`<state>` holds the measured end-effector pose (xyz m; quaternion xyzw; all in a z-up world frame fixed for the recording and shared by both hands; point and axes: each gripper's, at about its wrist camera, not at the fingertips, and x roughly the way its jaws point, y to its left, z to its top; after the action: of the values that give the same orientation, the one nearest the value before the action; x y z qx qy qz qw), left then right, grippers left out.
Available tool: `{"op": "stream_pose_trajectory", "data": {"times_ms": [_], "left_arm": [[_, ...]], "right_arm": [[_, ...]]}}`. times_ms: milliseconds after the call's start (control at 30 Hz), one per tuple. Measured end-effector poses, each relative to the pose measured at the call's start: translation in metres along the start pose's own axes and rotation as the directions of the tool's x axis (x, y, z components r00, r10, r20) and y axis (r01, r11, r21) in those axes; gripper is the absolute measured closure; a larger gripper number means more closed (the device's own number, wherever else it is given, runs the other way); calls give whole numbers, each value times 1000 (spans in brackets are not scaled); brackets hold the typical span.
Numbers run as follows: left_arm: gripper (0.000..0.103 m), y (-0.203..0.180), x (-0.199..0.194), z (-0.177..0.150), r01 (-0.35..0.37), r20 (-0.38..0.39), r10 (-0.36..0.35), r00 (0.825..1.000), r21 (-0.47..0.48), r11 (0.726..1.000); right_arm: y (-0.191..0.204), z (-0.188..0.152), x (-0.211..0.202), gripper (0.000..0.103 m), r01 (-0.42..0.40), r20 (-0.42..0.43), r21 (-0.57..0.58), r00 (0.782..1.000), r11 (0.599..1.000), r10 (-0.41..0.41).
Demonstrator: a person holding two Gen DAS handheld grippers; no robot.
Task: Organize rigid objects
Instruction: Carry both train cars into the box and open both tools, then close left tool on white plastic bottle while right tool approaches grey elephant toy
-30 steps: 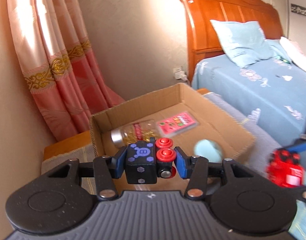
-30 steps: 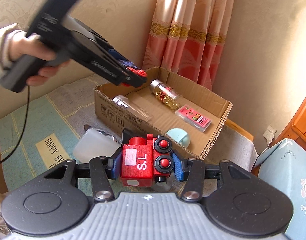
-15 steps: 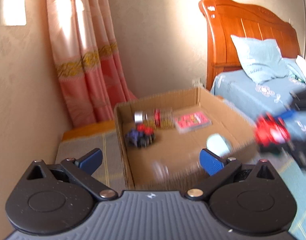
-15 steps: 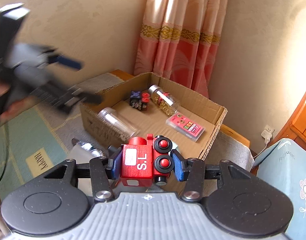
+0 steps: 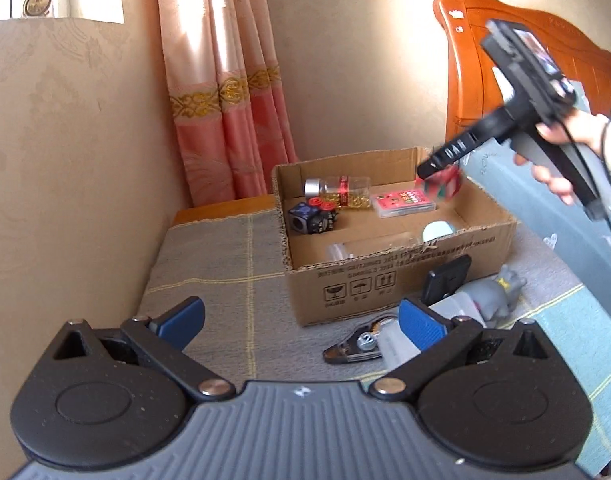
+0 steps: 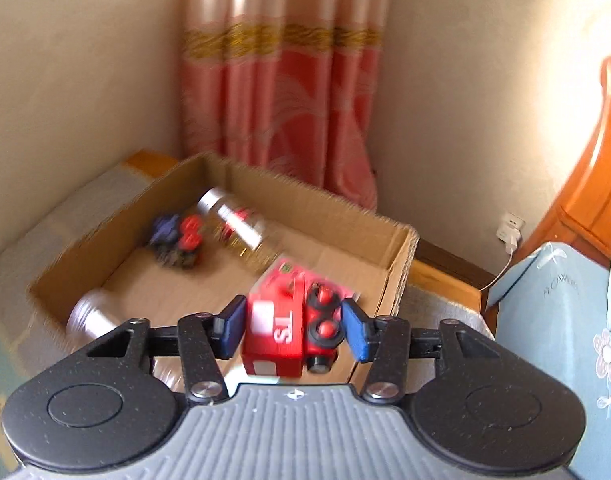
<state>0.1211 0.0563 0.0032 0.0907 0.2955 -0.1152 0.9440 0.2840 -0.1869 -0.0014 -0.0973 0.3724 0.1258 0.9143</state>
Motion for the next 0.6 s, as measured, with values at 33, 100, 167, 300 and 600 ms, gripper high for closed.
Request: {"op": "stream_pose_trajectory", "data": {"times_ms": [33, 100, 167, 300, 600], "left_arm": [[1, 1, 0, 0, 5, -1, -5, 1000, -2, 1000], [1, 2, 0, -2, 20, -1, -20, 1000, -10, 1000], [1, 2, 1, -4, 27, -3, -27, 1000, -14, 1000], [1, -2, 6, -6, 30, -15, -30, 999, -9, 1000], [1, -8, 12, -9, 52, -29, -53, 998, -24, 998]], "right_arm": [[-4, 2, 4, 11, -9, -16, 32, 1000, 999, 10], [-8, 2, 4, 0, -26, -35, 91, 999, 995, 29], [-8, -4, -3, 0, -45, -17, 101, 999, 994, 47], [5, -16, -21, 0, 7, -22, 74, 1000, 997, -5], [35, -64, -56, 0, 146, -18, 67, 989, 987, -145]]}}
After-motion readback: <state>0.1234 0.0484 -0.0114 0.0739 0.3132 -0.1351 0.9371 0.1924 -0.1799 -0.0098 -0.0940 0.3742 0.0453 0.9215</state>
